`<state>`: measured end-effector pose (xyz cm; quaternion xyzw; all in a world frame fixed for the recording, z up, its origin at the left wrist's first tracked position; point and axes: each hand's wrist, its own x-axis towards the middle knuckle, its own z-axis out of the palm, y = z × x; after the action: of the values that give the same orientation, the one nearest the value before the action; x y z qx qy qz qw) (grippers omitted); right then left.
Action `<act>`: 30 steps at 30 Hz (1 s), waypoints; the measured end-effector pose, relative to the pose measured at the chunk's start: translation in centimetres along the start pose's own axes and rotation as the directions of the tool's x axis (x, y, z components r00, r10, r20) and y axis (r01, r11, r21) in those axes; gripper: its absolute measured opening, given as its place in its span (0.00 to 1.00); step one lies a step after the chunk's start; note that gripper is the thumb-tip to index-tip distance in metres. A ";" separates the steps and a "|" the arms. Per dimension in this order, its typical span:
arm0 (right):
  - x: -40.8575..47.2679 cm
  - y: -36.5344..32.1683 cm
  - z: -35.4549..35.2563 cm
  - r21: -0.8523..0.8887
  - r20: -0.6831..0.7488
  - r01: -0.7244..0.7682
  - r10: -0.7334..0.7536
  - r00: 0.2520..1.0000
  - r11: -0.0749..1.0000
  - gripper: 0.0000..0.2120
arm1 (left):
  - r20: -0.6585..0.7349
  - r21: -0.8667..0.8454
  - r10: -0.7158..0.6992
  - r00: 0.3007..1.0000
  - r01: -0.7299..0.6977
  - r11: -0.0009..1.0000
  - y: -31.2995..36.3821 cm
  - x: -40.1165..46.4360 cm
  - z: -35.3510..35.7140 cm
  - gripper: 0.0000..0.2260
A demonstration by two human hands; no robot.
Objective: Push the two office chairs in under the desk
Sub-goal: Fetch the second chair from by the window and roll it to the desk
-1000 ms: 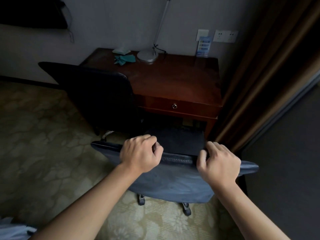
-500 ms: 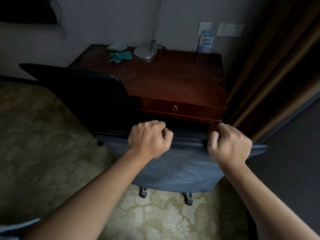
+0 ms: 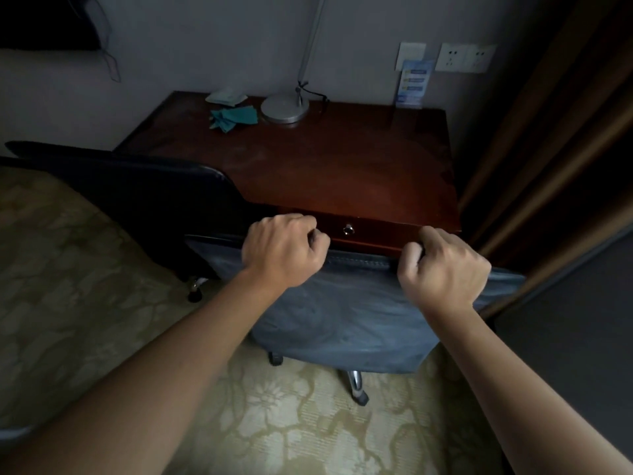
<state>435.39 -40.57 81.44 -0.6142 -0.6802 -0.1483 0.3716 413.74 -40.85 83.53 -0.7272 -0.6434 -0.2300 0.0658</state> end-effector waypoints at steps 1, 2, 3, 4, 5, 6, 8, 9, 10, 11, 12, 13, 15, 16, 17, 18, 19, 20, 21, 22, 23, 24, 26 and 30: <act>0.9 0.4 0.6 -0.002 0.000 -0.006 0.006 1.000 1.000 0.12 | -0.003 0.011 -0.003 1.000 0.003 1.000 0.1 1.1 0.4 0.13; 2.0 0.8 1.3 -0.001 0.009 -0.016 0.016 1.000 1.000 0.11 | -0.012 0.021 -0.007 1.000 0.007 1.000 0.2 2.3 0.9 0.13; 3.1 1.1 1.9 0.006 0.019 -0.030 0.030 0.999 1.000 0.11 | -0.019 0.023 -0.010 1.000 0.011 1.000 0.2 3.5 1.3 0.13; 4.1 1.4 2.7 0.012 0.020 -0.041 0.040 0.999 0.999 0.12 | -0.024 0.021 -0.010 1.000 0.010 1.000 0.1 4.7 1.8 0.13; 5.0 1.5 3.3 0.014 0.011 -0.043 0.043 0.999 0.999 0.12 | -0.028 0.018 -0.007 1.000 0.008 1.000 -0.1 5.7 2.1 0.14; 5.6 1.5 3.9 0.007 -0.004 -0.036 0.036 0.999 0.999 0.13 | -0.034 0.017 -0.003 0.999 0.004 1.000 -0.4 6.5 2.4 0.14; 6.4 1.3 4.8 -0.007 -0.034 -0.012 0.012 0.999 1.000 0.13 | -0.049 0.010 0.004 0.999 -0.004 1.000 -1.2 7.6 2.7 0.14; 6.5 1.2 5.2 -0.011 -0.038 -0.001 0.001 0.999 1.000 0.13 | -0.055 0.000 0.012 0.998 -0.012 1.000 -1.6 7.9 2.7 0.14; 6.6 1.2 5.3 -0.016 -0.040 0.011 -0.011 0.999 1.000 0.13 | -0.058 -0.008 0.020 0.998 -0.021 1.000 -1.8 8.0 2.7 0.14; 6.8 1.2 5.5 -0.019 -0.041 0.018 -0.019 0.999 1.000 0.13 | -0.060 -0.011 0.031 0.998 -0.032 0.999 -1.8 8.2 2.7 0.14; 7.0 1.4 5.5 -0.023 -0.047 0.021 -0.022 0.999 1.000 0.13 | -0.062 -0.012 0.043 0.997 -0.044 0.999 -1.8 8.5 2.7 0.14; 7.3 1.5 5.6 -0.024 -0.056 0.022 -0.023 0.998 0.999 0.13 | -0.066 -0.010 0.050 0.997 -0.051 0.999 -1.7 8.7 2.8 0.14; 8.0 1.7 5.7 -0.017 -0.078 0.025 -0.027 0.997 1.000 0.13 | -0.065 -0.006 0.050 0.997 -0.050 0.999 -1.6 9.4 2.9 0.14; 8.3 1.7 5.9 -0.011 -0.081 0.026 -0.027 0.996 1.000 0.12 | -0.065 -0.003 0.046 0.997 -0.046 0.999 -1.7 9.7 2.9 0.14; 8.6 1.7 6.1 -0.005 -0.079 0.028 -0.028 0.996 1.000 0.12 | -0.064 0.001 0.044 0.997 -0.044 0.999 -1.7 10.0 2.9 0.14; 8.9 1.7 6.3 0.004 -0.074 0.029 -0.029 0.997 1.000 0.12 | -0.060 0.004 0.041 0.997 -0.041 0.999 -1.8 10.3 2.8 0.14; 9.2 1.8 6.4 0.011 -0.072 0.031 -0.030 0.997 0.999 0.12 | -0.058 0.008 0.041 0.997 -0.041 0.999 -1.8 10.5 2.8 0.14; 9.6 1.9 6.6 0.012 -0.074 0.034 -0.033 0.997 0.999 0.12 | -0.057 0.012 0.042 0.998 -0.042 0.999 -1.8 10.9 2.8 0.14; 9.9 1.9 6.7 0.012 -0.072 0.037 -0.036 0.997 0.999 0.12 | -0.054 0.014 0.039 0.998 -0.039 0.999 -1.9 11.2 2.8 0.14; 10.6 2.0 6.9 0.011 -0.075 0.038 -0.037 0.996 0.999 0.12 | -0.051 0.020 0.040 0.998 -0.039 0.999 -1.9 11.9 2.8 0.15; 11.2 2.0 7.0 0.014 -0.072 0.037 -0.036 0.997 0.999 0.12 | -0.048 0.021 0.040 0.998 -0.039 0.999 -2.0 12.5 2.7 0.15; 11.8 2.1 7.0 0.012 -0.067 0.031 -0.030 0.997 0.999 0.12 | -0.048 0.019 0.037 0.998 -0.036 0.999 -1.8 13.2 2.8 0.16; 12.7 2.0 7.2 0.024 -0.053 0.017 -0.016 0.998 1.000 0.12 | -0.048 0.016 0.029 0.998 -0.028 0.999 -1.9 14.0 2.6 0.16; 11.4 1.4 7.0 0.028 -0.058 0.048 -0.046 0.997 0.998 0.12 | -0.073 0.001 0.038 0.997 -0.038 0.999 -2.5 12.3 2.5 0.14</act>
<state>434.78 -27.39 84.19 -0.5881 -0.6857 -0.1646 0.3961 412.77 -28.27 85.97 -0.7305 -0.6264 -0.2554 0.0936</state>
